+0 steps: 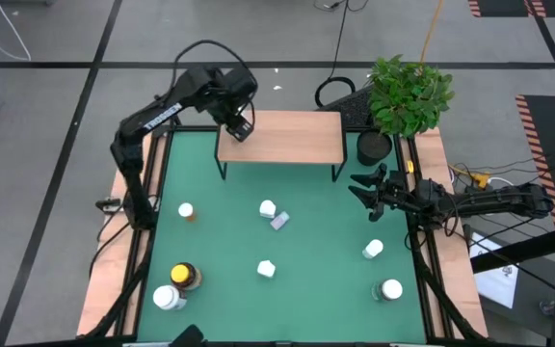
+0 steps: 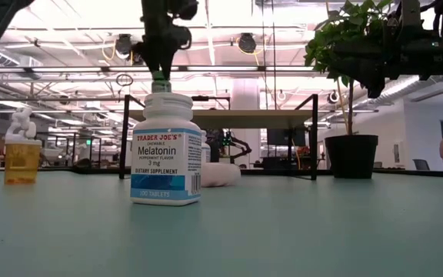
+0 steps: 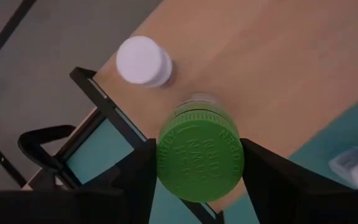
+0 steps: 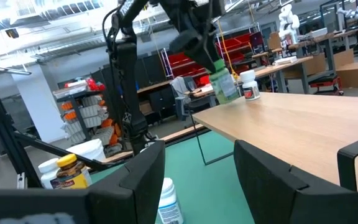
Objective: Pick and place medicine bottles onto shelf by color
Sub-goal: Put the green bottle on the shelf, then put the orange bottle on the shelf
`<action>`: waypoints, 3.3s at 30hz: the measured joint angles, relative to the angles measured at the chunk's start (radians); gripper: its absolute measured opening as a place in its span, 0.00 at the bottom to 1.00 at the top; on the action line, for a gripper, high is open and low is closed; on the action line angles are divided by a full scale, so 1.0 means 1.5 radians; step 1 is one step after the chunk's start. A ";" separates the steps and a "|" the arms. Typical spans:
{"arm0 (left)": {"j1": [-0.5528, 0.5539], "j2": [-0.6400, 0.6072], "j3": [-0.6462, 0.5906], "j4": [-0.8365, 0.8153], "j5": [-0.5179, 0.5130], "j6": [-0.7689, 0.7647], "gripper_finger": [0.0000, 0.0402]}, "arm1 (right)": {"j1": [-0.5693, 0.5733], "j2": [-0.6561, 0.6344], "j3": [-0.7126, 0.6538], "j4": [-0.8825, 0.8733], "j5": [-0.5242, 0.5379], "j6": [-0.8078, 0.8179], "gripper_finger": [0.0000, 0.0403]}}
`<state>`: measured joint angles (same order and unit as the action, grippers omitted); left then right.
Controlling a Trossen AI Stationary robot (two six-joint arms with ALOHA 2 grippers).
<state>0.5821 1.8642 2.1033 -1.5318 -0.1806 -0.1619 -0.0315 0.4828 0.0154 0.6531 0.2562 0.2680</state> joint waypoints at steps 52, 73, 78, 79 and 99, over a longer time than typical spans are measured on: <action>-0.146 -0.276 -0.291 0.338 -0.006 0.074 0.74 | 0.000 0.004 0.000 -0.024 -0.002 0.004 0.46; -0.387 -0.677 -0.844 0.755 -0.216 0.060 0.59 | 0.000 0.058 0.000 0.047 -0.034 -0.050 0.46; -0.386 -0.694 -0.861 0.758 -0.217 0.061 0.59 | 0.000 0.057 0.000 0.072 -0.033 -0.052 0.46; -0.386 -0.693 -0.867 0.759 -0.217 0.061 0.59 | 0.000 0.057 0.000 0.072 -0.033 -0.053 0.46; -0.372 -0.609 -0.925 1.059 -0.211 0.197 0.57 | 0.000 0.103 0.000 0.047 -0.087 -0.002 0.46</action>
<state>0.0238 0.9503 0.7162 0.0574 -0.4971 0.1335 -0.0311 0.6373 0.0151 0.7234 0.1264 0.2650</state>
